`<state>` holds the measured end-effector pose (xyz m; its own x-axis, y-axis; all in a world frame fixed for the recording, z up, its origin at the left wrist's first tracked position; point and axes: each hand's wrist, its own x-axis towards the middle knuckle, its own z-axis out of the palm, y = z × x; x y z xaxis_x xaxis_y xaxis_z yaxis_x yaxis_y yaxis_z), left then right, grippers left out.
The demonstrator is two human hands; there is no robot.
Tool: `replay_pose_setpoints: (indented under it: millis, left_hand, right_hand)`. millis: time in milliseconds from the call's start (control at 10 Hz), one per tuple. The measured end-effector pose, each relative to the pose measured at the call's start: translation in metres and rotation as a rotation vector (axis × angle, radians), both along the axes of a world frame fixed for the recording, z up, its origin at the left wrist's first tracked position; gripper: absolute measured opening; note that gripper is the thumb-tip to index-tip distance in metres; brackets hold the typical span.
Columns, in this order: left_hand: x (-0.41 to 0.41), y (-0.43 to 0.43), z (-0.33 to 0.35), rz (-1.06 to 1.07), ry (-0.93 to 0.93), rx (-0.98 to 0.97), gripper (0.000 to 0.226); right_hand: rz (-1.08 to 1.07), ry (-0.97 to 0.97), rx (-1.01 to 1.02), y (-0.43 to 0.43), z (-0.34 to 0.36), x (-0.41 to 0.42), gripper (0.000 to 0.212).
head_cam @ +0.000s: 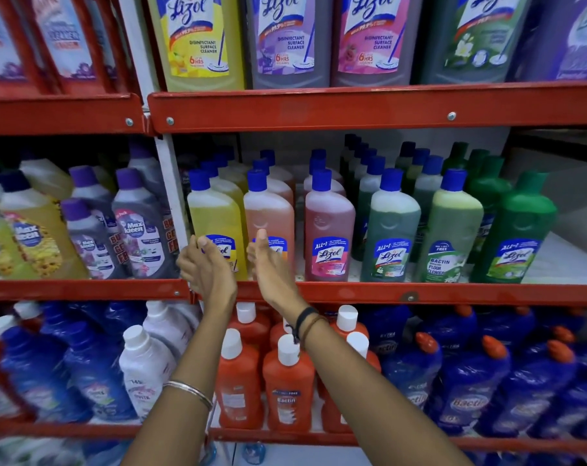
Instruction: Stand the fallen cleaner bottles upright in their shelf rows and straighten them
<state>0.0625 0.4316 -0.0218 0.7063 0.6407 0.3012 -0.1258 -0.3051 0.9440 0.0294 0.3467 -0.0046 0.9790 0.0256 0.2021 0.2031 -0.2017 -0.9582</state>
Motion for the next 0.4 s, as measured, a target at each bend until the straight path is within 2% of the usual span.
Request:
replay_pose_setpoints:
  millis: [100,200,300,400]
  left_hand:
    - [-0.021,-0.024,0.028,-0.037,-0.234,0.074,0.068]
    - [-0.043,-0.055,0.073,-0.144,-0.514,0.244,0.058]
    - [-0.056,-0.091,0.134,-0.238,-0.761,0.393,0.054]
    - [-0.07,-0.121,0.195,-0.3,-0.821,0.599,0.062]
  right_hand:
    - [-0.175,-0.202,0.081,-0.036,0.019,-0.014,0.078]
    - [-0.257,-0.415,0.149,-0.08,0.061,-0.033,0.05]
    - [-0.337,-0.658,0.164,-0.13,0.119,-0.045,0.041]
    - [-0.474,-0.841,-0.002,-0.169,0.175,-0.063,0.044]
